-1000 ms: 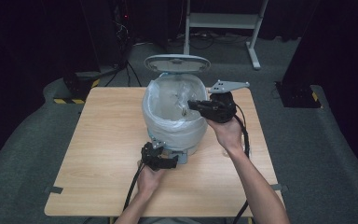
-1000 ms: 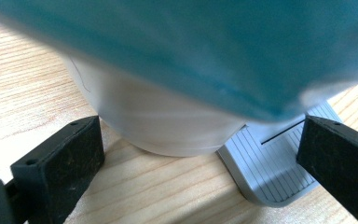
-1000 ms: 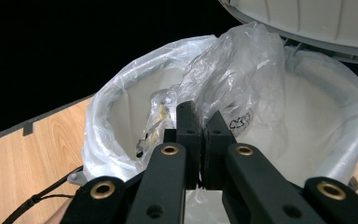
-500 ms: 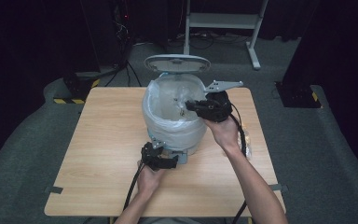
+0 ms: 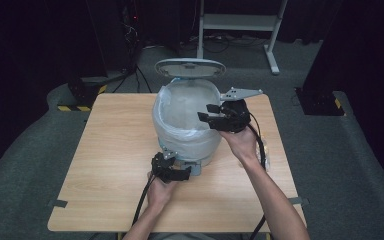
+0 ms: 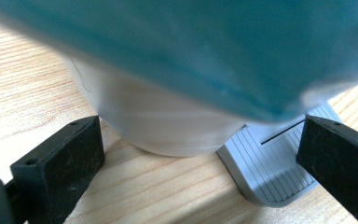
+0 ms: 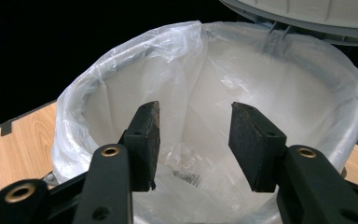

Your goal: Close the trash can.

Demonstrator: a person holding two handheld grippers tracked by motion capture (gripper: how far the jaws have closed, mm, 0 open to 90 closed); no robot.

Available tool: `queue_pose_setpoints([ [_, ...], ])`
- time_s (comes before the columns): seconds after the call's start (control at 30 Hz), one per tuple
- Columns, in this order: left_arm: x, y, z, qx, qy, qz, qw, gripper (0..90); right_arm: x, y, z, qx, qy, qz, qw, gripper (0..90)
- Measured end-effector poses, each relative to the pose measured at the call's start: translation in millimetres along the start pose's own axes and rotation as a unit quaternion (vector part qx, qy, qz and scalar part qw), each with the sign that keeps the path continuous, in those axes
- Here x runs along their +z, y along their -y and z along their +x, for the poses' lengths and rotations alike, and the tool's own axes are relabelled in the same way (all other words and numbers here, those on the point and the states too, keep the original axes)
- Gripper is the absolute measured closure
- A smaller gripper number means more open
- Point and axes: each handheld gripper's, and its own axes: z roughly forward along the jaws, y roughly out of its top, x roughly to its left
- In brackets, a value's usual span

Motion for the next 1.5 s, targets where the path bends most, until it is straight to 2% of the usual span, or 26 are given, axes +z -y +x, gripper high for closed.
queue_pose_setpoints([
  [0.3, 0.0, 0.0, 0.1, 0.001, 0.0, 0.0, 1.0, 0.8, -7.1, 3.0, -0.1, 0.002, 0.005, -0.01, 0.9999, 48.1],
  [0.83, 0.1, 0.0, -0.2, -0.001, 0.0, -0.001, 1.0, 0.8, -34.7, 14.1, -3.3, 0.002, 0.036, -0.036, 0.9987, 44.7],
  [1.13, 0.2, 0.0, -0.3, -0.001, -0.001, -0.001, 1.0, 0.8, -51.2, 29.7, -13.2, 0.019, 0.057, -0.05, 0.9969, 43.7],
  [1.3, 0.2, 0.0, -0.3, 0.0, -0.001, -0.001, 1.0, 0.8, -55.3, 37.5, -16.8, 0.027, 0.066, -0.05, 0.9962, 43.0],
  [1.5, 0.2, 0.0, -0.3, 0.0, -0.001, -0.001, 1.0, 0.8, -60.3, 56.0, -25.7, 0.046, 0.075, -0.048, 0.9949, 42.3],
])
